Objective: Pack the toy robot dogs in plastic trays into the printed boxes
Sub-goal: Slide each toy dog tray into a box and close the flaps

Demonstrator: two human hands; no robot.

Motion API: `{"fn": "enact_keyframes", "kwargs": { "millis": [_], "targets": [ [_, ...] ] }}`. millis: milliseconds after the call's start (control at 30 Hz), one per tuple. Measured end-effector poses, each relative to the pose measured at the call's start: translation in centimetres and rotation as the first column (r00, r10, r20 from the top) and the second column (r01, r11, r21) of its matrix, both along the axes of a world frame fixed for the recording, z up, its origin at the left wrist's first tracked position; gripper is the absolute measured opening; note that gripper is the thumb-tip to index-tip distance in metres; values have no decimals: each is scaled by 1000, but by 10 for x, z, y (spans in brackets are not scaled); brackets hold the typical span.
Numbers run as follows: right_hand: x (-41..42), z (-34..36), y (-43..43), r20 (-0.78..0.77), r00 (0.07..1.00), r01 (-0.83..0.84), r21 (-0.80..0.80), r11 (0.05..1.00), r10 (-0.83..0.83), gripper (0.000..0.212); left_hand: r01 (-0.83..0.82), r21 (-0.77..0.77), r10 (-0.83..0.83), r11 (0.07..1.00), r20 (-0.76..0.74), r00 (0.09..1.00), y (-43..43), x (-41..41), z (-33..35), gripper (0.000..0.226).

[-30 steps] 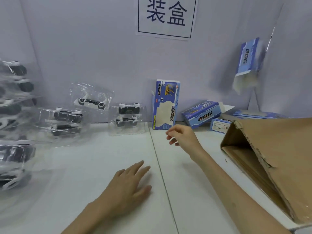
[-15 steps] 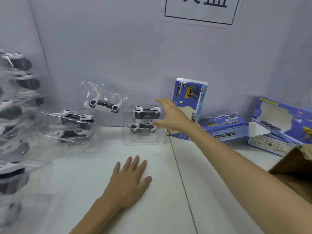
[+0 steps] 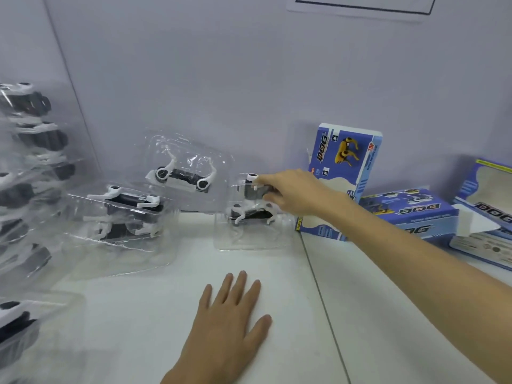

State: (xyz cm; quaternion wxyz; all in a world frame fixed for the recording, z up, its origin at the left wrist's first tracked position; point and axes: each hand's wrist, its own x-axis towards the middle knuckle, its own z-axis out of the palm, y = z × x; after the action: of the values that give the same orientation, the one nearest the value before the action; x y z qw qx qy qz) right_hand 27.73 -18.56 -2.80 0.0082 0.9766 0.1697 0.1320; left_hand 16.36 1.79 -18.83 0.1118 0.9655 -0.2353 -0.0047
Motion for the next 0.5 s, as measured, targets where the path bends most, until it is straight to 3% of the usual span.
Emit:
{"fn": "enact_keyframes", "kwargs": {
  "millis": [133, 267, 400, 500],
  "targets": [
    [-86, -7, -17, 137, 990, -44, 103, 994, 30, 33, -10, -21, 10, 1000, 1, 1000, 0, -1, -2, 66],
    [-160, -36, -40, 245, 968, 46, 64, 997, -61, 42, -16, -55, 17, 998, 5, 1000, -1, -2, -2, 65],
    [-201, -74, -58, 76, 996, 63, -87, 994, -56, 52, -19, -96, 17, 995, -23, 1000, -2, -5, 4, 62],
    [-208, -89, -58, -54, 994, 86, -115, 990, -93, 64, -101, -393, 59, 914, -117, 991, -11, -4, 20, 37]
  ]
}}
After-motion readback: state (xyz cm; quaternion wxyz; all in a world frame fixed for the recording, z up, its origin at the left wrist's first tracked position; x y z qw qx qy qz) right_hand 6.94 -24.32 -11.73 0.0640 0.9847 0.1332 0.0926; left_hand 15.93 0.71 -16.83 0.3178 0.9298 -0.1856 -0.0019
